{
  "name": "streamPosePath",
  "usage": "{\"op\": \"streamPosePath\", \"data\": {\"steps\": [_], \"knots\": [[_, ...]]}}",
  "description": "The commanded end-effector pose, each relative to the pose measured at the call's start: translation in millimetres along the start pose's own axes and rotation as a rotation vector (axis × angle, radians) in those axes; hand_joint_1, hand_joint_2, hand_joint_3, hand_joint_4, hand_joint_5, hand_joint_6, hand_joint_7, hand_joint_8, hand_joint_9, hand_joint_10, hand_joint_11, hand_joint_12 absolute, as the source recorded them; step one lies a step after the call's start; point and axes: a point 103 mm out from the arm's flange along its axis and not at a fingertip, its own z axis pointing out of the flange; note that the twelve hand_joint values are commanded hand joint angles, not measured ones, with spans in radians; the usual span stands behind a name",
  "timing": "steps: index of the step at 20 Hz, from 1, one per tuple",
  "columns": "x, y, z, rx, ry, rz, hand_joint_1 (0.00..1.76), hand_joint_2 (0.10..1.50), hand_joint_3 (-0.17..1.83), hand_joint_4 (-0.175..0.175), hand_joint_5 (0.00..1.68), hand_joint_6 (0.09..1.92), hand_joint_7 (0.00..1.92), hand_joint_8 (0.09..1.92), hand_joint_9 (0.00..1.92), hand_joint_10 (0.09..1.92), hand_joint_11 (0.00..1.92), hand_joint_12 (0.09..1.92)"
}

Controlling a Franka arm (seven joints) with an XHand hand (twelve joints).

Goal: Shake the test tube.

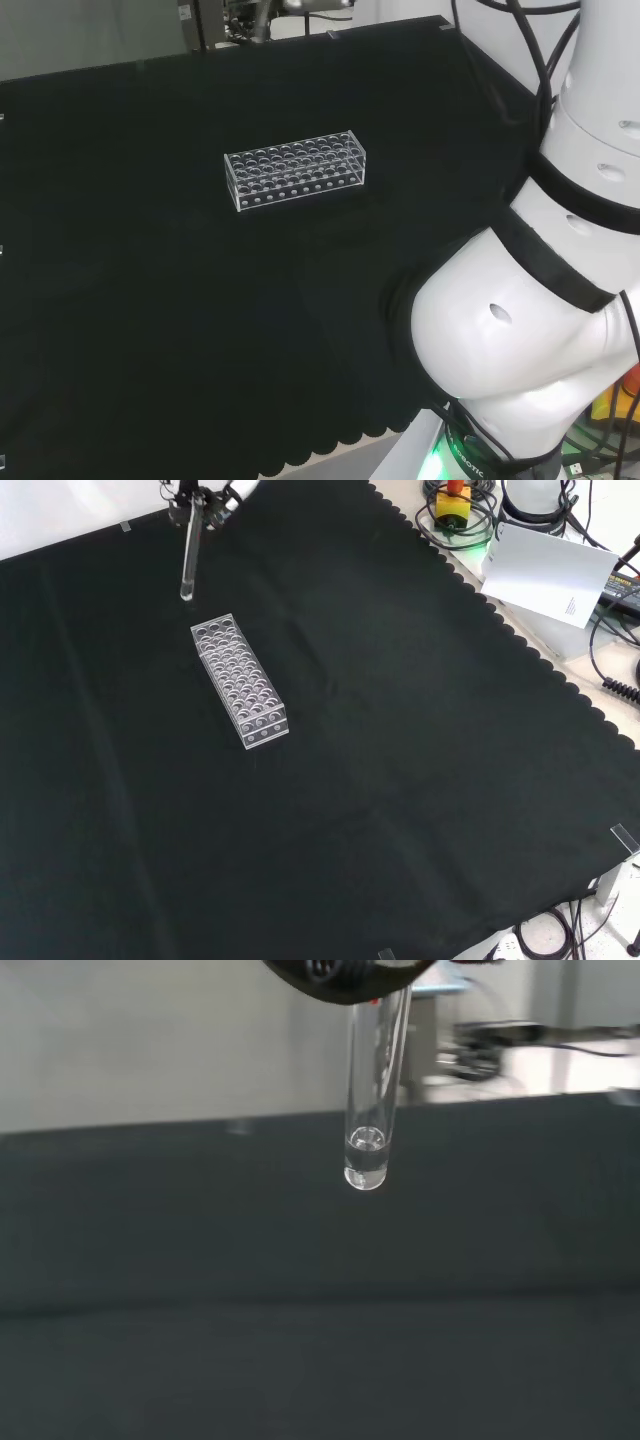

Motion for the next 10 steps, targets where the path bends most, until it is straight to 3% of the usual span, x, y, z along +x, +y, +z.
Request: {"op": "streamPosePath", "data": {"steps": [1,5,10], "knots": [[54.2,9.4,-8.6,-0.033,0.07,-0.123,1.42,0.99,0.0,-0.175,1.32,0.09,1.29,0.85,1.24,0.54,1.04,1.08],[46.0,10.7,-7.3,-0.025,0.059,-0.111,1.42,0.99,0.0,-0.175,1.32,0.09,1.29,0.85,1.24,0.54,1.04,1.08],[16.3,5.3,3.2,-0.002,0.023,-0.066,1.42,0.99,0.0,-0.175,1.32,0.09,1.29,0.85,1.24,0.54,1.04,1.08]]}}
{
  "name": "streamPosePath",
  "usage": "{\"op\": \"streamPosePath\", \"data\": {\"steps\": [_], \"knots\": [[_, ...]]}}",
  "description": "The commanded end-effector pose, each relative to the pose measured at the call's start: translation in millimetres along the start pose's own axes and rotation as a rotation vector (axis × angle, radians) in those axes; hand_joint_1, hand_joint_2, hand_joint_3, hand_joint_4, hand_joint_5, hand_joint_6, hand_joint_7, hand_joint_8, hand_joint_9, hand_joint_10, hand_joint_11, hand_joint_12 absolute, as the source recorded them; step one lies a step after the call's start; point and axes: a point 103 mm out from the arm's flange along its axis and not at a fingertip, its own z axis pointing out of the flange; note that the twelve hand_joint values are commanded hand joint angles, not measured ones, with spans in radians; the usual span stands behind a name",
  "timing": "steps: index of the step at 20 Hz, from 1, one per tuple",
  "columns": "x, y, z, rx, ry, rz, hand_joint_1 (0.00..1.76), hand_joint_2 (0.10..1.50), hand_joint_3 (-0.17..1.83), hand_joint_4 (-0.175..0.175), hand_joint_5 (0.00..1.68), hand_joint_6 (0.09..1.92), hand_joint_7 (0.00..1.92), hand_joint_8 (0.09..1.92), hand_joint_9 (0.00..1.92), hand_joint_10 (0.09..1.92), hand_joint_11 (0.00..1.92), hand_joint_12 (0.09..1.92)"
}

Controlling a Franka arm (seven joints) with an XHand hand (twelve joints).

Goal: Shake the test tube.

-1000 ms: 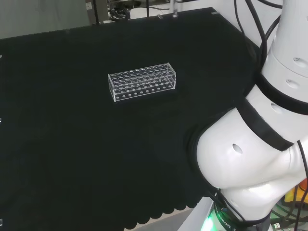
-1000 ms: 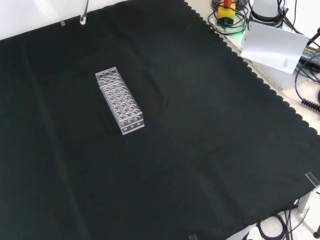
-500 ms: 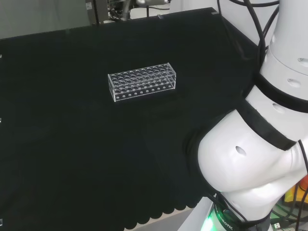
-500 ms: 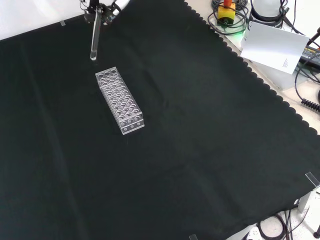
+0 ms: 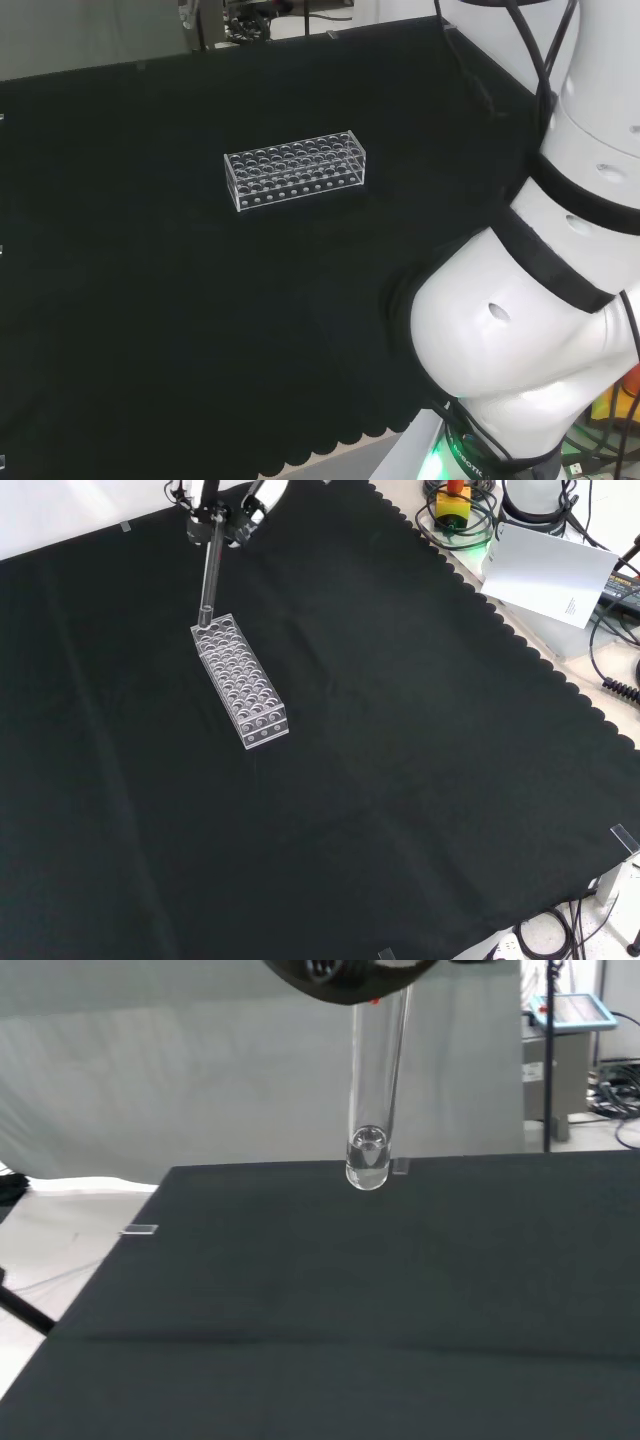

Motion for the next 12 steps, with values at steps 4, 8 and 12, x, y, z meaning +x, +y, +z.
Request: {"op": "streamPosePath", "data": {"steps": [4,8,12], "knots": [[-93.8,-17.9,26.2,0.072,-0.091,0.145,1.42,0.99,0.0,-0.175,1.32,0.09,1.29,0.85,1.24,0.54,1.04,1.08],[-134.3,-32.5,32.7,0.106,-0.143,0.218,1.42,0.99,0.0,-0.175,1.32,0.09,1.29,0.85,1.24,0.54,1.04,1.08],[-169.9,-43.5,31.3,0.12,-0.188,0.286,1.42,0.99,0.0,-0.175,1.32,0.09,1.29,0.85,1.24,0.54,1.04,1.08]]}}
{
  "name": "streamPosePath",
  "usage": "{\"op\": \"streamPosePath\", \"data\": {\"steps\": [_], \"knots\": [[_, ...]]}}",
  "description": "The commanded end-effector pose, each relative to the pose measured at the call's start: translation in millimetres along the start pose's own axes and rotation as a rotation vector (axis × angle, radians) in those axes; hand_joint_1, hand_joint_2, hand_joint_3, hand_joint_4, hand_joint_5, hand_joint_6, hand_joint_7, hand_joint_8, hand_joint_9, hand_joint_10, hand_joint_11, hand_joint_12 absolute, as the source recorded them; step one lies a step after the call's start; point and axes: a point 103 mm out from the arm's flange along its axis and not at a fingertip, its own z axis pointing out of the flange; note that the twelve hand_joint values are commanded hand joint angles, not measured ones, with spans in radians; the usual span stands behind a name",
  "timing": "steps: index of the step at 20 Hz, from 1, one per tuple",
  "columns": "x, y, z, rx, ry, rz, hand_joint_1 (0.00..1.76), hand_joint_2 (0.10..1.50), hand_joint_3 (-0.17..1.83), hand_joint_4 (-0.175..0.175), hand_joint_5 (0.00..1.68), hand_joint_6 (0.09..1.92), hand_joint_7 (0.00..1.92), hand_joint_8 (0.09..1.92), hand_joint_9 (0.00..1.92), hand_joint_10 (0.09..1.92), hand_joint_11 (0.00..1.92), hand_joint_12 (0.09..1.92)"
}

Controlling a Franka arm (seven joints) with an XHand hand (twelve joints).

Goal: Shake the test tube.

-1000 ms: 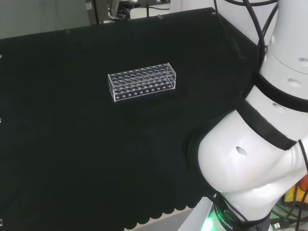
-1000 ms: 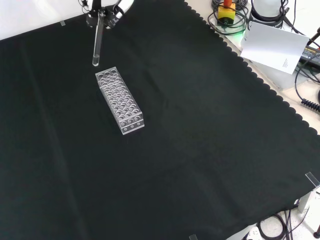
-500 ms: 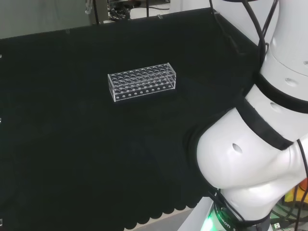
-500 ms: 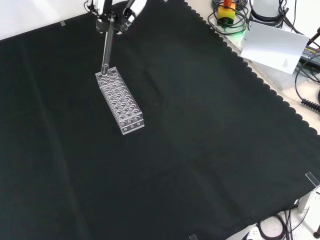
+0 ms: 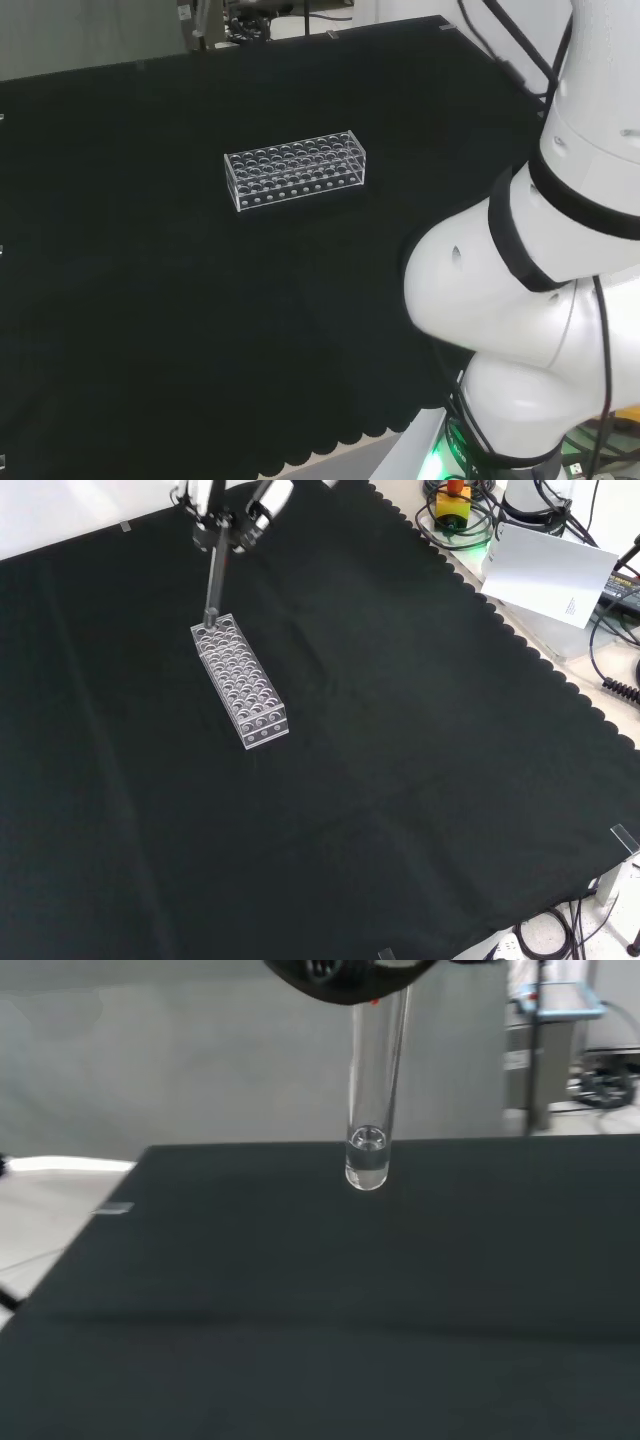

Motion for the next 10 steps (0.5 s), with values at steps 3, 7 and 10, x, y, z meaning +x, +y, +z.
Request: {"op": "streamPosePath", "data": {"steps": [3,7,10], "knots": [[-171.4,-37.7,29.0,0.108,-0.182,0.307,1.42,0.99,0.0,-0.175,1.32,0.09,1.29,0.85,1.24,0.54,1.04,1.08],[-193.1,-43.2,23.6,0.112,-0.214,0.347,1.42,0.99,0.0,-0.175,1.32,0.09,1.29,0.85,1.24,0.54,1.04,1.08],[-205.6,-45.4,21.3,0.117,-0.227,0.379,1.42,0.99,0.0,-0.175,1.32,0.09,1.29,0.85,1.24,0.54,1.04,1.08]]}}
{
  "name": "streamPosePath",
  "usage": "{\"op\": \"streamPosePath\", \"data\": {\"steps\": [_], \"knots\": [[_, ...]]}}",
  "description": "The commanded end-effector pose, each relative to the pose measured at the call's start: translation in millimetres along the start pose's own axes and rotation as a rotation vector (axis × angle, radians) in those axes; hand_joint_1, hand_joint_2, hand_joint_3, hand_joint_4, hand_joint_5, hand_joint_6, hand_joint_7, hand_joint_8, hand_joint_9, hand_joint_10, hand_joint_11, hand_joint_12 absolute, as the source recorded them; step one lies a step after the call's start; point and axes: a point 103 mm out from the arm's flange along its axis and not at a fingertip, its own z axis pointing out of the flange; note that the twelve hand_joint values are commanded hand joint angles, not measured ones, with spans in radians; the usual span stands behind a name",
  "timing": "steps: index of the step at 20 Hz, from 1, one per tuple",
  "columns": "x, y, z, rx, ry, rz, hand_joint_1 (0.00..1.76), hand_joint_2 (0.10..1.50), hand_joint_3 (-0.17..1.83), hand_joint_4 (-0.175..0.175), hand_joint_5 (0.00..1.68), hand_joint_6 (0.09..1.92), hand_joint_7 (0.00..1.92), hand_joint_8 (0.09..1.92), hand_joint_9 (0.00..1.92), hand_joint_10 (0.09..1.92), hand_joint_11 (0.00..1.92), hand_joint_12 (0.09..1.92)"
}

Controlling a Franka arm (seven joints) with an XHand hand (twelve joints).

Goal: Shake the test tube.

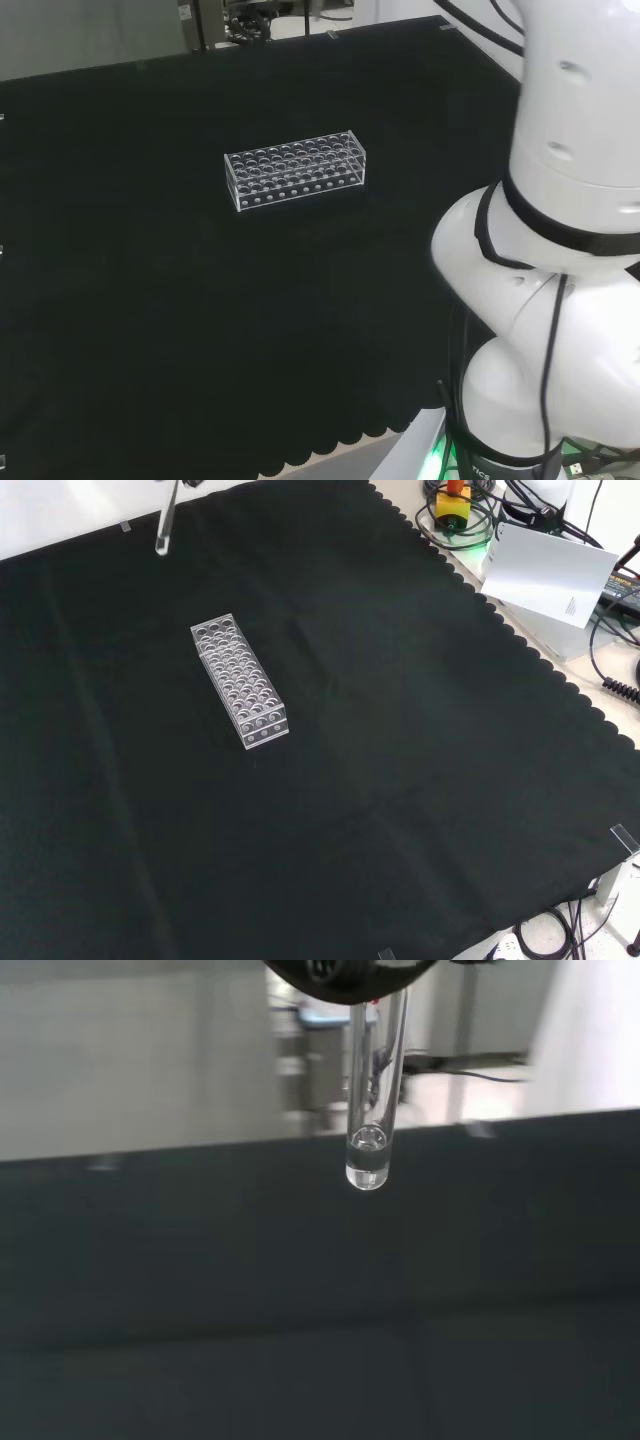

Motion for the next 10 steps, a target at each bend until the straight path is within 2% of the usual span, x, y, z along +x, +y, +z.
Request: {"op": "streamPosePath", "data": {"steps": [1,3,4,5,7,10], "knots": [[-58.0,-9.3,44.0,0.11,-0.132,0.11,1.42,0.99,0.0,-0.175,1.32,0.09,1.29,0.85,1.24,0.54,1.04,1.08],[-62.2,-8.8,42.9,0.11,-0.137,0.119,1.42,0.99,0.0,-0.175,1.32,0.09,1.29,0.85,1.24,0.54,1.04,1.08],[-65.0,-8.9,41.8,0.1,-0.064,0.079,1.42,0.99,0.0,-0.175,1.32,0.09,1.29,0.85,1.24,0.54,1.04,1.08],[-66.9,-8.5,41.3,0.096,-0.051,0.073,1.42,0.99,0.0,-0.175,1.32,0.09,1.29,0.85,1.24,0.54,1.04,1.08],[-66.1,-5.8,40.6,0.107,-0.101,0.104,1.42,0.99,0.0,-0.175,1.32,0.09,1.29,0.85,1.24,0.54,1.04,1.08],[-61.1,-5.0,41.5,0.111,-0.101,0.114,1.42,0.99,0.0,-0.175,1.32,0.09,1.29,0.85,1.24,0.54,1.04,1.08]]}}
